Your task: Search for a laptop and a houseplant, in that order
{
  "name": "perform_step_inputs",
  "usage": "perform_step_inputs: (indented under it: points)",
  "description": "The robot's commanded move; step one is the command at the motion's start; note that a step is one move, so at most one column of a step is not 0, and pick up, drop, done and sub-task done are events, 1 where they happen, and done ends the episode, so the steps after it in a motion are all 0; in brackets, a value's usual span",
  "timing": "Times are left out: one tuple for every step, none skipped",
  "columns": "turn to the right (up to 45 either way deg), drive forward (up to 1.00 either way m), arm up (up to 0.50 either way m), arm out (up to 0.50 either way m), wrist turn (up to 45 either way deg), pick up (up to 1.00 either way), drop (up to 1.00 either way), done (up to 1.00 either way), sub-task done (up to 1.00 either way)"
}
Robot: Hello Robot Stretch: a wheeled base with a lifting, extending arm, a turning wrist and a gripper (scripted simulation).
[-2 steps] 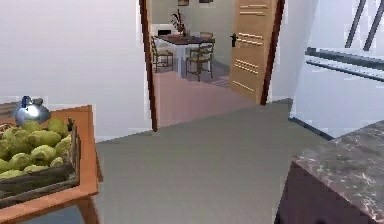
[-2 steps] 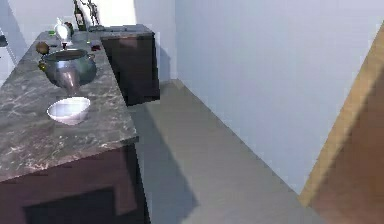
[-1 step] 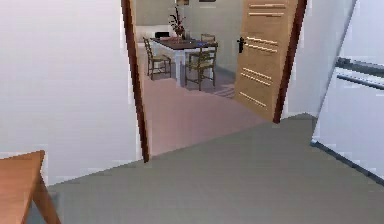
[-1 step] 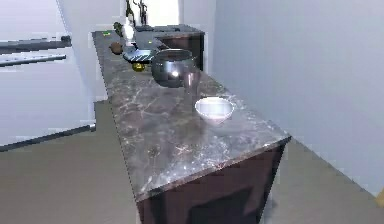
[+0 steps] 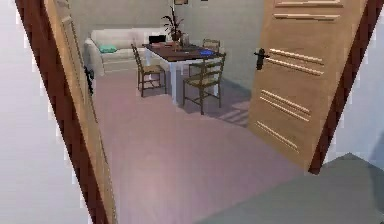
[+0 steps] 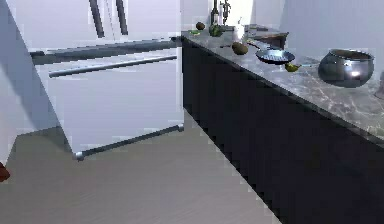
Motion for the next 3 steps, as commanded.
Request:
perform_step_inputs:
  points:
    - [0.0,0.75,0.0,0.0,0.0,0.0,0.0,0.0,0.0]
    - [-24.0,0.0,0.0,0.0,0.0,0.0,0.0,0.0,0.0]
    - [0.0,1.0,0.0,0.0,0.0,0.0,0.0,0.0,0.0]
